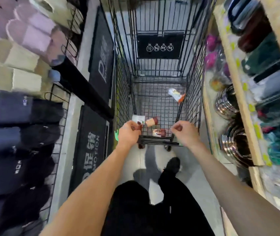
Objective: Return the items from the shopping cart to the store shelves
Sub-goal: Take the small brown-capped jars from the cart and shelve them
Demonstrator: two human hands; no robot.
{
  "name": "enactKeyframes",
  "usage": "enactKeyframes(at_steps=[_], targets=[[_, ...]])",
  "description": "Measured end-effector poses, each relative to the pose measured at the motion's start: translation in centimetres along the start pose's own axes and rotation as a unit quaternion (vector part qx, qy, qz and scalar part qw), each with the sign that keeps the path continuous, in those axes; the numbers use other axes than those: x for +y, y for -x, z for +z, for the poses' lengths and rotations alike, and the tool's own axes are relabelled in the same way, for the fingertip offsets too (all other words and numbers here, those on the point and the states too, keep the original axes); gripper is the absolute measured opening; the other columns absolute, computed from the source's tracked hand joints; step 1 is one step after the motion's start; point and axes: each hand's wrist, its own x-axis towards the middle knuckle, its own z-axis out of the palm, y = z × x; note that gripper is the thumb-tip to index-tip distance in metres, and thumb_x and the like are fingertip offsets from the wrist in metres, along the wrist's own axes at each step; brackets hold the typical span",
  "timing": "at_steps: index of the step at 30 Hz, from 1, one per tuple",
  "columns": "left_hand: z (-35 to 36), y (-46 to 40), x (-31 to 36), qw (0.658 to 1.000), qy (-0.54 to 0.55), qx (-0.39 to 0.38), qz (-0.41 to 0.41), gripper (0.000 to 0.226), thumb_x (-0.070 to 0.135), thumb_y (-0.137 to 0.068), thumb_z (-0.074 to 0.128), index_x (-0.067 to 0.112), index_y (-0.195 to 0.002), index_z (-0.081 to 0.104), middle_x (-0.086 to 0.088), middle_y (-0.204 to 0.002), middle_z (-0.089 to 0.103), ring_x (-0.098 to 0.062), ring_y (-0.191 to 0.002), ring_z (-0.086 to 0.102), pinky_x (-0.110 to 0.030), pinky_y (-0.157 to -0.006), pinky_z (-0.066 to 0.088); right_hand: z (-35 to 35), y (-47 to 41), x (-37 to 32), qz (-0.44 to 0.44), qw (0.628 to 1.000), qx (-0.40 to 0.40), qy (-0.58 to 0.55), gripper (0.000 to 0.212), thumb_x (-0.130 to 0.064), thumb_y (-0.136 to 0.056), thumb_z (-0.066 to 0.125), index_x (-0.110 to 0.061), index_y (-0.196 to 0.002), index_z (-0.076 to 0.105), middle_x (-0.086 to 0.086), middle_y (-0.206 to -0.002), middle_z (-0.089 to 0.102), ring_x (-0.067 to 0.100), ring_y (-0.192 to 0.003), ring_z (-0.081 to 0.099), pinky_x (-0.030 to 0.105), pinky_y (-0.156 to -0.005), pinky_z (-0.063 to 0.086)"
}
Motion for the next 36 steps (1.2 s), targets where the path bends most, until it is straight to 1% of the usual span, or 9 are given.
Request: enactKeyframes(at_steps=[3,10,13,17,21,24,28,33,36], targets=[[0.7,-4.3,0.6,0.997,-0.060,-0.050,-0.010,0.039,0.013,-0.087,0.071,0.014,-0.125,0.060,-0.003,-0.116,0.063,-0.021,-0.109,0.060,-0.034,-0.097,0.050,1.7,-4.5,-0.1,0.032,0.997,-0.065,0.032,0.011,-0.027,-0.085,0.075,-0.027,-0.093,0.069,-0.005,-0.093,0.067,0.020,-0.090,0.066,0.035,-0.084,0.053],[6.1,-15.4,-0.9,0.957,-0.242,-0.158,0.013,0.090,0.010,-0.075,0.081,0.022,-0.152,0.035,-0.015,-0.150,0.038,-0.034,-0.135,0.046,-0.040,-0.116,0.037,7.8,-11.9,2.4,0.110,0.977,-0.162,0.083,0.058,-0.023,-0.079,0.081,-0.018,-0.130,0.054,0.007,-0.124,0.066,0.029,-0.108,0.065,0.038,-0.095,0.051],[8.1,-19.5,-2.6,0.931,-0.310,-0.188,0.041,0.093,0.008,-0.080,0.077,0.024,-0.156,0.026,-0.015,-0.163,0.021,-0.032,-0.150,0.024,-0.039,-0.123,0.024,9.8,-14.2,3.6,0.103,0.969,-0.190,0.121,0.073,-0.016,-0.080,0.081,-0.016,-0.144,0.046,0.012,-0.141,0.055,0.032,-0.126,0.055,0.038,-0.106,0.042],[10.4,-23.8,-5.0,0.861,-0.442,-0.219,0.126,0.086,0.016,-0.089,0.068,0.023,-0.158,0.018,-0.016,-0.162,0.027,-0.030,-0.152,0.018,-0.041,-0.126,0.009,13.5,-17.4,5.4,0.028,0.956,-0.194,0.219,0.066,-0.022,-0.079,0.081,-0.021,-0.138,0.052,0.008,-0.129,0.059,0.029,-0.119,0.059,0.039,-0.100,0.049],[11.4,-24.7,-7.1,0.806,-0.528,-0.225,0.144,0.106,0.023,-0.081,0.078,0.021,-0.159,0.007,-0.017,-0.161,0.021,-0.039,-0.148,0.023,-0.051,-0.118,0.031,16.5,-18.8,7.1,-0.033,0.925,-0.216,0.310,0.073,-0.017,-0.076,0.083,-0.014,-0.138,0.046,0.012,-0.123,0.056,0.032,-0.119,0.054,0.043,-0.098,0.050],[11.5,-24.1,-8.4,0.803,-0.533,-0.243,0.107,0.129,0.038,-0.060,0.093,0.025,-0.155,0.008,-0.015,-0.161,0.013,-0.043,-0.144,0.026,-0.052,-0.104,0.047,17.4,-18.9,7.9,-0.053,0.916,-0.203,0.341,0.072,-0.010,-0.075,0.082,-0.016,-0.138,0.048,0.012,-0.127,0.047,0.032,-0.117,0.055,0.045,-0.097,0.052],[11.1,-22.8,-9.0,0.856,-0.462,-0.222,0.065,0.125,0.053,-0.065,0.086,0.027,-0.156,0.005,-0.015,-0.154,0.023,-0.040,-0.134,0.039,-0.051,-0.104,0.046,17.3,-18.9,7.2,-0.119,0.913,-0.126,0.369,0.064,-0.011,-0.069,0.086,-0.023,-0.127,0.062,0.008,-0.136,0.033,0.027,-0.122,0.047,0.041,-0.095,0.054],[11.3,-21.8,-9.4,0.873,-0.427,-0.231,0.050,0.123,0.058,-0.060,0.087,0.031,-0.151,0.010,-0.010,-0.142,0.043,-0.037,-0.126,0.050,-0.053,-0.097,0.051,17.0,-20.6,6.2,-0.189,0.879,-0.136,0.417,0.036,-0.031,-0.065,0.090,-0.019,-0.096,0.075,0.007,-0.166,0.005,0.030,-0.153,0.008,0.053,-0.122,0.018],[11.5,-21.5,-9.2,0.894,-0.393,-0.214,0.025,0.113,0.052,-0.056,0.091,0.027,-0.141,0.021,-0.007,-0.129,0.050,-0.035,-0.117,0.057,-0.053,-0.093,0.054,17.2,-21.6,5.9,-0.226,0.859,-0.166,0.429,0.038,-0.033,-0.067,0.089,-0.020,-0.099,0.075,0.006,-0.168,-0.002,0.030,-0.155,-0.004,0.053,-0.124,0.009]])
